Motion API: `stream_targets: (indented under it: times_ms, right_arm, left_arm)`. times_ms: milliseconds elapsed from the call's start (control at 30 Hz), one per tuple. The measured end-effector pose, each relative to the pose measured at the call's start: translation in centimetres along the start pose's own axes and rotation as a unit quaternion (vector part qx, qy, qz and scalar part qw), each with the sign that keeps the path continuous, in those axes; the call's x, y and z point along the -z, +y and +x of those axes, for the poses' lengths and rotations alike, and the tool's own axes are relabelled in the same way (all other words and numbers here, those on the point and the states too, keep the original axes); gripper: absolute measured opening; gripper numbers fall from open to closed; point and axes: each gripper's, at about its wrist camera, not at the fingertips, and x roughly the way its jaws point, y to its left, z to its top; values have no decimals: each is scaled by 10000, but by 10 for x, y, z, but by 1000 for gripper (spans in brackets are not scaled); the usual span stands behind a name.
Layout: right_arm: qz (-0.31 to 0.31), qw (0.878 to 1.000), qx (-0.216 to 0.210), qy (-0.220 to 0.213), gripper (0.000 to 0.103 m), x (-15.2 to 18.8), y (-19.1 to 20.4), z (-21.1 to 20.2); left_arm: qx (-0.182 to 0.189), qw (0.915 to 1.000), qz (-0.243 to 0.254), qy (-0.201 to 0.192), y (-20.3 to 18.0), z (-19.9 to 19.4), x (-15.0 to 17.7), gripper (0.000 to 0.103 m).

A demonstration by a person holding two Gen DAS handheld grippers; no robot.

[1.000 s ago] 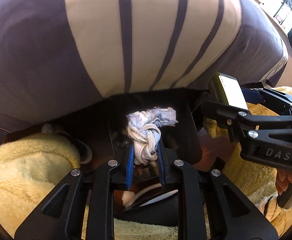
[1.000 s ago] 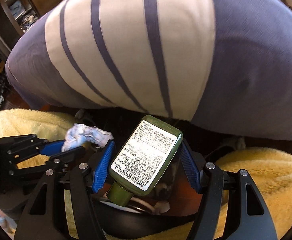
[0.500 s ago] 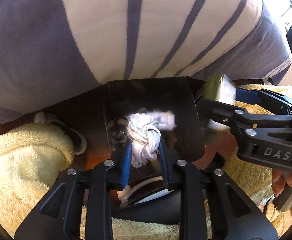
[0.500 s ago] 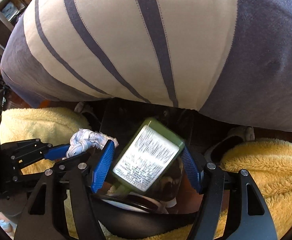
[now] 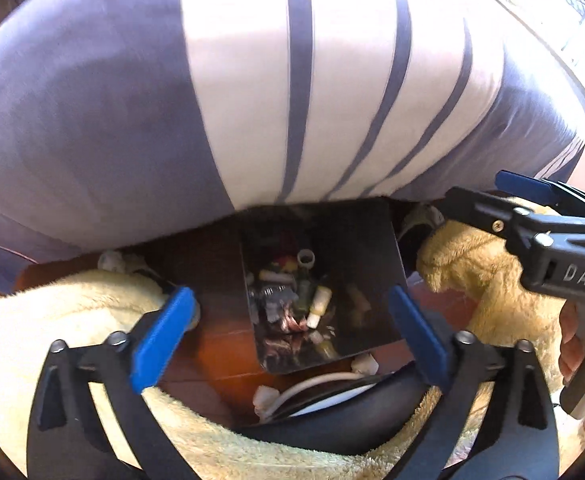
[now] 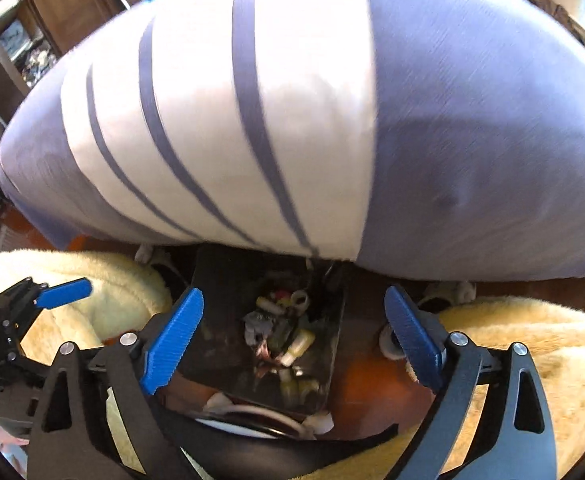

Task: Collect trash
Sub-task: 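Open both tools over the bin and lift them back up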

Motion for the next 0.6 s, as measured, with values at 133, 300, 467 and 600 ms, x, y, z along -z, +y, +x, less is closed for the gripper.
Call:
stream_targets:
  times_ms: [133, 300, 467, 600]
  right_arm:
    - [118, 9993, -40, -344, 96, -9, -5, -27]
    - [59, 9978, -48, -661, 96, -19, -6, -52]
    - [-93, 9954, -34, -958, 96, -36, -3, -76]
    - [-207, 9930, -6, -1160, 98, -51, 1, -84]
  left_arm:
    - [-22, 9995, 27, -305, 2, -24, -8, 95]
    - [-114, 9974, 90, -708, -2, -54, -20, 95]
    - [-204, 9945, 104, -1017, 1, -78, -36, 95]
    - [-359, 9915, 116, -1246, 7, -94, -53, 95]
